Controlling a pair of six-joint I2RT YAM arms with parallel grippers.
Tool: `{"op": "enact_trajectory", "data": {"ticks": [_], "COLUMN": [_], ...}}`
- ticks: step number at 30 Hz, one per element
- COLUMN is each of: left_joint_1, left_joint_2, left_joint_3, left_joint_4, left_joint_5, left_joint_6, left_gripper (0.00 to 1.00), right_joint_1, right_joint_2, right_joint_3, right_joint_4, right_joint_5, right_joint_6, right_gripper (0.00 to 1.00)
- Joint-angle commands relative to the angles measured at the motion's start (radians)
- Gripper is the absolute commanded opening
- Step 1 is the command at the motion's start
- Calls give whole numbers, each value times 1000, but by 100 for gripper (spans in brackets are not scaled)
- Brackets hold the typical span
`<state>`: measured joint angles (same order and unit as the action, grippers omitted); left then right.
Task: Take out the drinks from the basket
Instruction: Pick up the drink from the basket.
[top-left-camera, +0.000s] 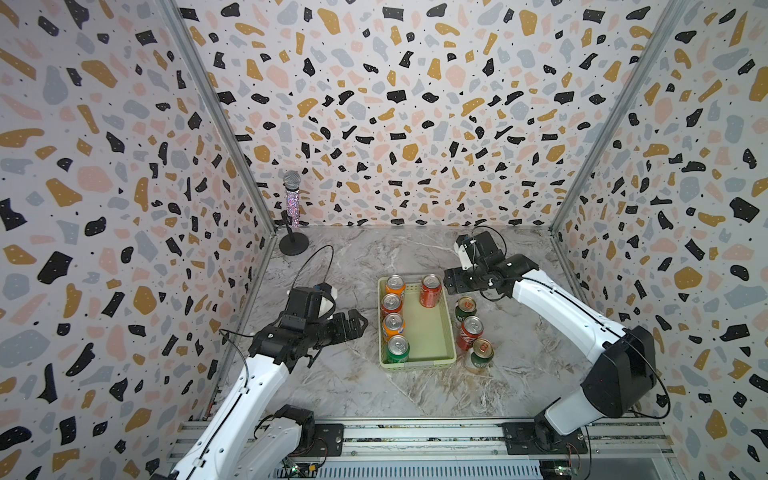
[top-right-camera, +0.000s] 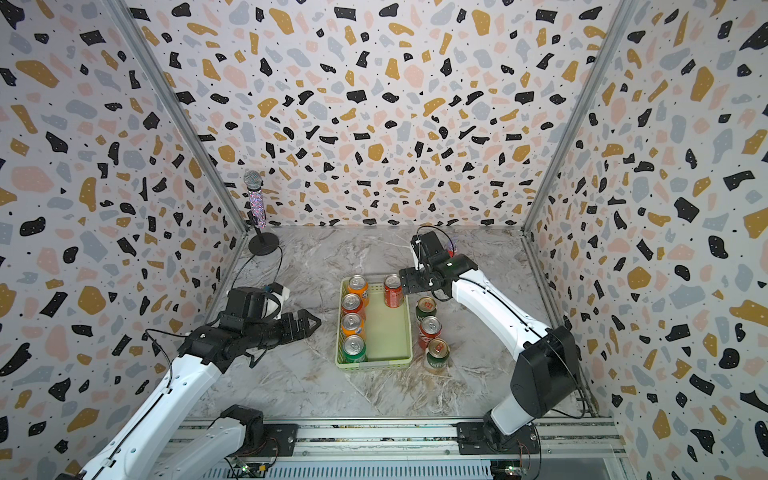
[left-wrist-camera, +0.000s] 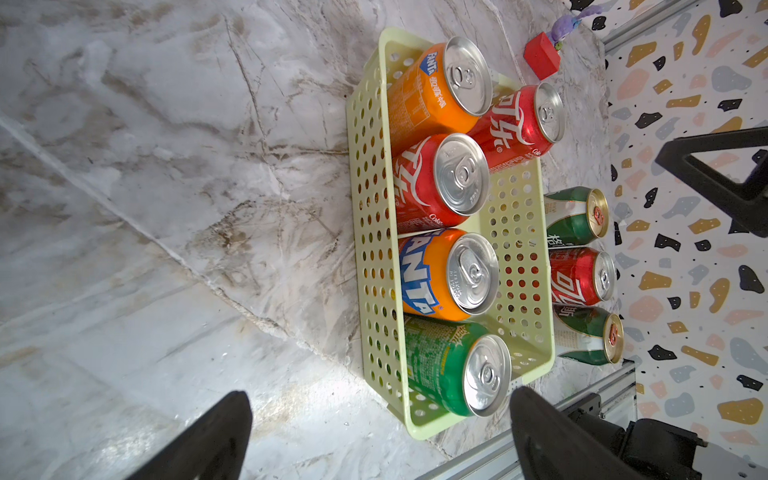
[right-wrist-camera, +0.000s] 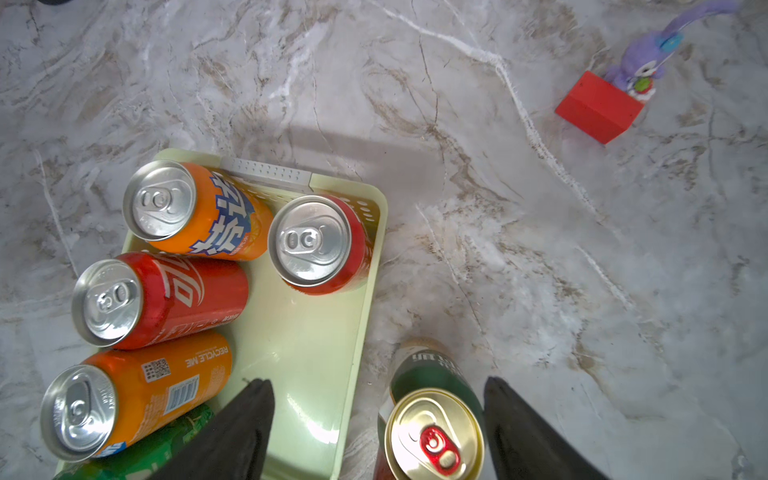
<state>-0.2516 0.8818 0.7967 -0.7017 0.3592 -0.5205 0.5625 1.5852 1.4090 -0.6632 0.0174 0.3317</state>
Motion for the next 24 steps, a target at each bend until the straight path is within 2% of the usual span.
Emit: {"op": "enact_trajectory", "data": {"ticks": [1, 9, 24], "left_joint_1": [5, 5, 5], "left_joint_2": [-4, -7, -8], "left_joint_3": [-13, -13, -17], "left_joint_4": [33, 34, 37], "left_joint_5": [13, 16, 16], "left_joint_6": [-9, -9, -13], "left_gripper": [100, 100, 100], "right_joint_1": [10, 47, 70], "right_joint_2": [34, 174, 348], "right_joint_3": [64, 175, 280], "right_joint_4": [-36, -55, -32], "right_joint_5": [-25, -8, -7], "right_joint_6": [-2, -13, -8], "right_gripper": [83, 83, 82]}}
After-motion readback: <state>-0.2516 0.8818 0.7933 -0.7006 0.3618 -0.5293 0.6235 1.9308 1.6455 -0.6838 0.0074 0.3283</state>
